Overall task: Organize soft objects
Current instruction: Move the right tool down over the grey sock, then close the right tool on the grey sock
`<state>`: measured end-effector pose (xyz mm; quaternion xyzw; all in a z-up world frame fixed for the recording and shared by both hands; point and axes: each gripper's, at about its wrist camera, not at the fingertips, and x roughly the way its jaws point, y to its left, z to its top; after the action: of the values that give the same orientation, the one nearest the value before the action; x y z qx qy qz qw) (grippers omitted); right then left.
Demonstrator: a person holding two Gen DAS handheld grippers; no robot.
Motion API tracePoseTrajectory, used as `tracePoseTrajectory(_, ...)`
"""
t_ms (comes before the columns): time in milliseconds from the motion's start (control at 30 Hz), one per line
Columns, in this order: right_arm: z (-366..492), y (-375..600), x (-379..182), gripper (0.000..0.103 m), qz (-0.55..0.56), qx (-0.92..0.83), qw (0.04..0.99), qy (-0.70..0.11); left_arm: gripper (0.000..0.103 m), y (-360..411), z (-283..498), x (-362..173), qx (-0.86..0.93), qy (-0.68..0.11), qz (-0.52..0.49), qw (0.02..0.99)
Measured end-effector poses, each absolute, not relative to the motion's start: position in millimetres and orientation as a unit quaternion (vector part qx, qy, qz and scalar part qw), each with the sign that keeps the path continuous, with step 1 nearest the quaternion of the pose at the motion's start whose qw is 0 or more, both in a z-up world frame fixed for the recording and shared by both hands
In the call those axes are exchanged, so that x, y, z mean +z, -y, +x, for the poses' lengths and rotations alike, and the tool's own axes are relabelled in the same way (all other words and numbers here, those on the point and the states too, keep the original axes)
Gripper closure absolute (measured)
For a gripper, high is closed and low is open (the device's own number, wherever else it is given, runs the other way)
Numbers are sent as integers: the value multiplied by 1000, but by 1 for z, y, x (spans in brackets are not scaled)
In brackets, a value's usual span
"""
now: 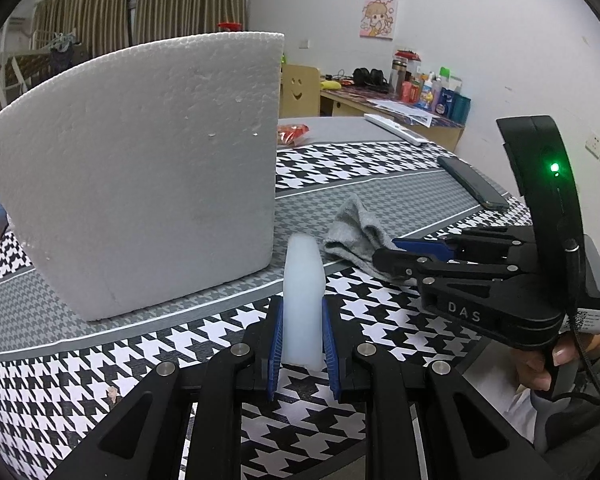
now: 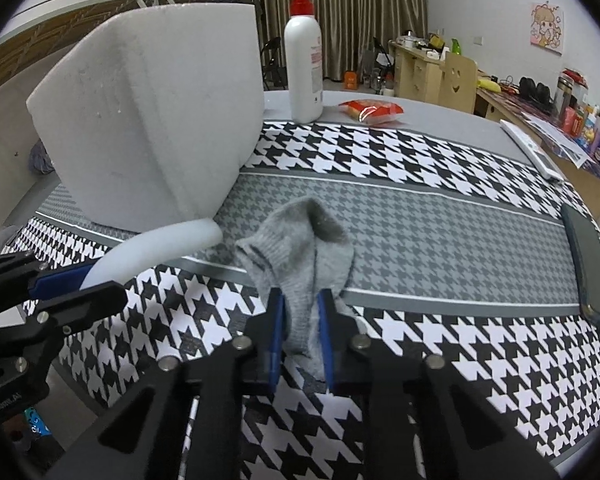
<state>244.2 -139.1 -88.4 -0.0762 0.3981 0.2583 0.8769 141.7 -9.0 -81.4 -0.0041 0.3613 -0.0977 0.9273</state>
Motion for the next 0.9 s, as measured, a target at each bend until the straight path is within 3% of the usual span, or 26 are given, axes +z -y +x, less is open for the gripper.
tracePoseTrajectory(700, 225, 154, -58, 86, -67, 254, 896, -357, 83, 13, 125, -71, -96, -340, 0, 935)
tracePoseTrajectory(900, 229, 156, -67, 85, -57, 262, 885, -381, 83, 13, 122, -69, -96, -338, 0, 936)
